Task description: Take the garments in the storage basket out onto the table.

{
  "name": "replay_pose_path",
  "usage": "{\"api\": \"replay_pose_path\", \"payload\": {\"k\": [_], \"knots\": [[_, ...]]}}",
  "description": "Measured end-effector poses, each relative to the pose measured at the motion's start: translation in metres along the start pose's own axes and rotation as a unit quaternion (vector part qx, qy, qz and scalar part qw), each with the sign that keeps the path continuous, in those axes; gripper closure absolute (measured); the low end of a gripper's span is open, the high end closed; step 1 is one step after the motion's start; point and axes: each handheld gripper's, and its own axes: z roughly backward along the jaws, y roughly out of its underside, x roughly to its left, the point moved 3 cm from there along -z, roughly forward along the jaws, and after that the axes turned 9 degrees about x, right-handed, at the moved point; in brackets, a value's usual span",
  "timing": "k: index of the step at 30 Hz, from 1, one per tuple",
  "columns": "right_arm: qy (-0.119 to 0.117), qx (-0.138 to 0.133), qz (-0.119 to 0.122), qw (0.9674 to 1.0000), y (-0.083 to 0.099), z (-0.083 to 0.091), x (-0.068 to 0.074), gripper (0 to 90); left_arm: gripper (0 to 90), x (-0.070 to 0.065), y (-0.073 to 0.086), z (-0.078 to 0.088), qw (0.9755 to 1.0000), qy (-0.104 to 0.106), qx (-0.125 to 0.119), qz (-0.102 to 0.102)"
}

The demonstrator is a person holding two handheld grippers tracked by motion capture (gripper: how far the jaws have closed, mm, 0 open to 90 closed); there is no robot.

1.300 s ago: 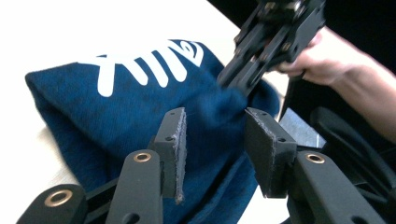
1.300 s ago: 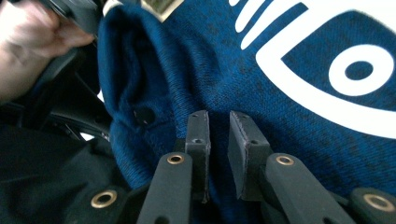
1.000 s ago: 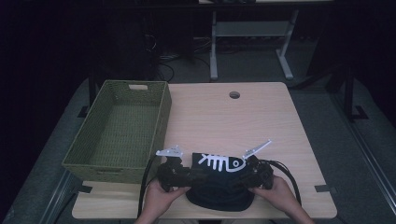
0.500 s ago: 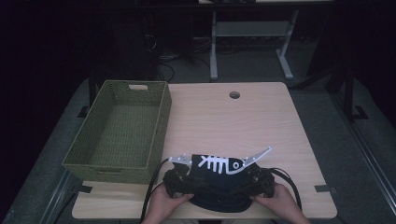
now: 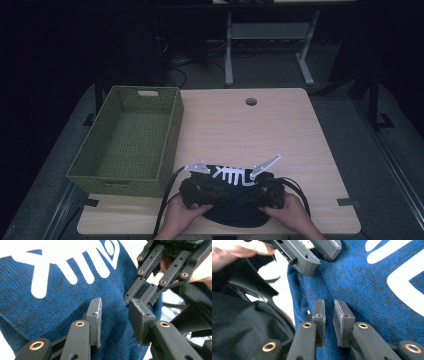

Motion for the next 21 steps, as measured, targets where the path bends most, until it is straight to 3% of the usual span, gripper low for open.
{"api": "replay_pose_path", "payload": {"k": [4,6,9,15,21], "knots": [[0.01,0.016,0.007,0.9998,0.003,-0.008,0.0,79.8,64.9,0.004,0.007,-0.009,0.9998,-0.016,0.013,0.006],[0.01,0.018,0.009,0.9997,0.004,-0.006,0.001,77.6,64.9,0.005,0.006,-0.008,0.9999,-0.012,0.005,0.01],[0.014,-0.001,0.005,0.9999,0.007,0.005,0.0,77.6,64.0,0.005,0.005,-0.004,0.9998,-0.015,-0.002,0.008],[0.019,0.008,0.002,0.9998,0.02,0.007,-0.004,79.9,65.3,0.012,0.004,0.001,0.9989,-0.043,-0.011,0.017],[0.001,-0.005,-0.014,0.9999,0.03,0.006,-0.01,80.5,63.9,0.013,0.004,0.002,0.9991,-0.03,-0.02,0.021]]}}
